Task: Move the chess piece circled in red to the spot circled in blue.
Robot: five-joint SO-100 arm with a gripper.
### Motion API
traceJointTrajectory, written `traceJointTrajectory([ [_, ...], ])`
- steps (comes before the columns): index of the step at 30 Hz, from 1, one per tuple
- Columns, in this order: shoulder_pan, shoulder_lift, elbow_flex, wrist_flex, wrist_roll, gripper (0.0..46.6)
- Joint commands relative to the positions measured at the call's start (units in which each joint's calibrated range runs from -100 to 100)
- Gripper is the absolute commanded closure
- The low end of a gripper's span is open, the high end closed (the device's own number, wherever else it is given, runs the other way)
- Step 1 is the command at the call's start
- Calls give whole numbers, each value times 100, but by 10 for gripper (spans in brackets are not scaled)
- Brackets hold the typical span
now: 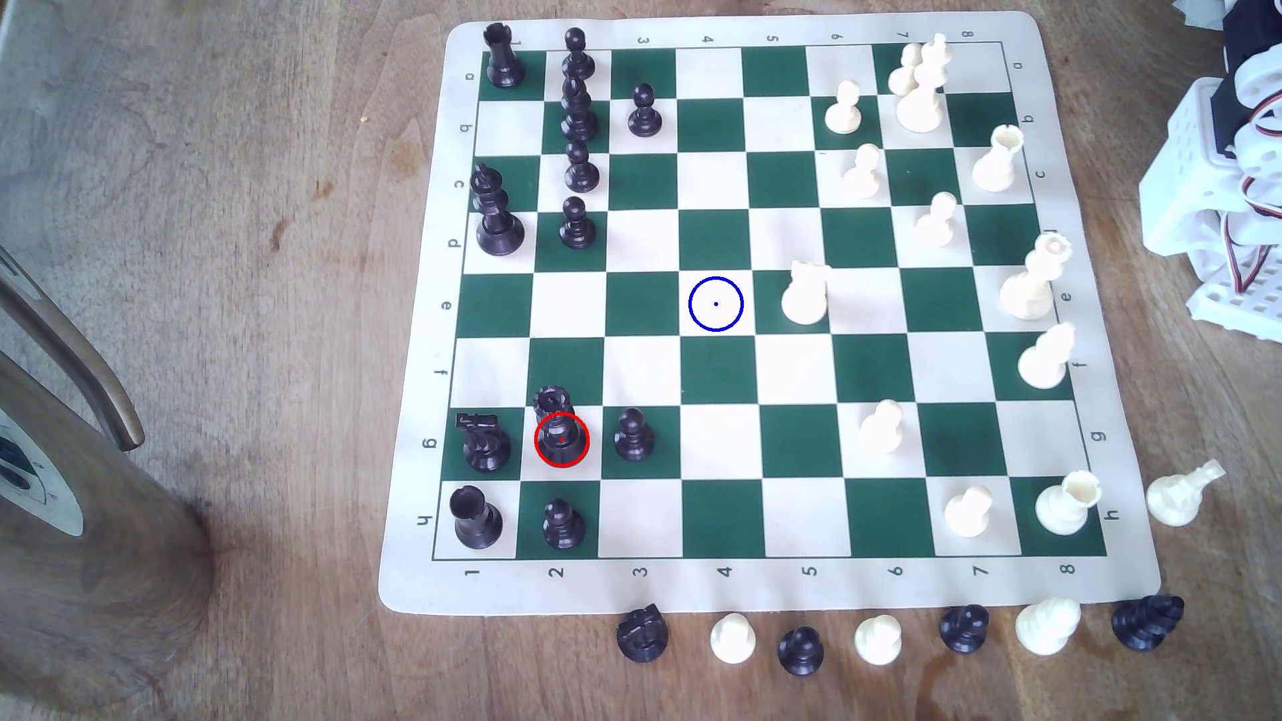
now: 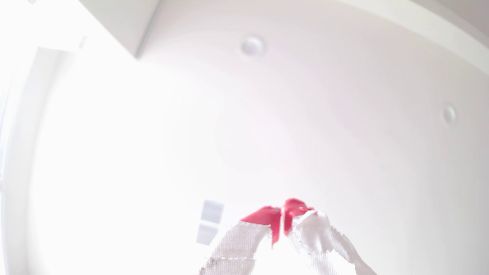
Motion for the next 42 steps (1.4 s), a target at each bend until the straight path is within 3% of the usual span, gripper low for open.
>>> traceJointTrajectory([
  [1, 2333, -71, 99, -772, 0, 464],
  [23, 2325, -71, 99, -772, -44, 464],
  [31, 347, -20, 108, 719, -5, 464],
  [36, -835, -20, 108, 3085, 63, 464],
  [42, -1312, -11, 108, 5027, 127, 464],
])
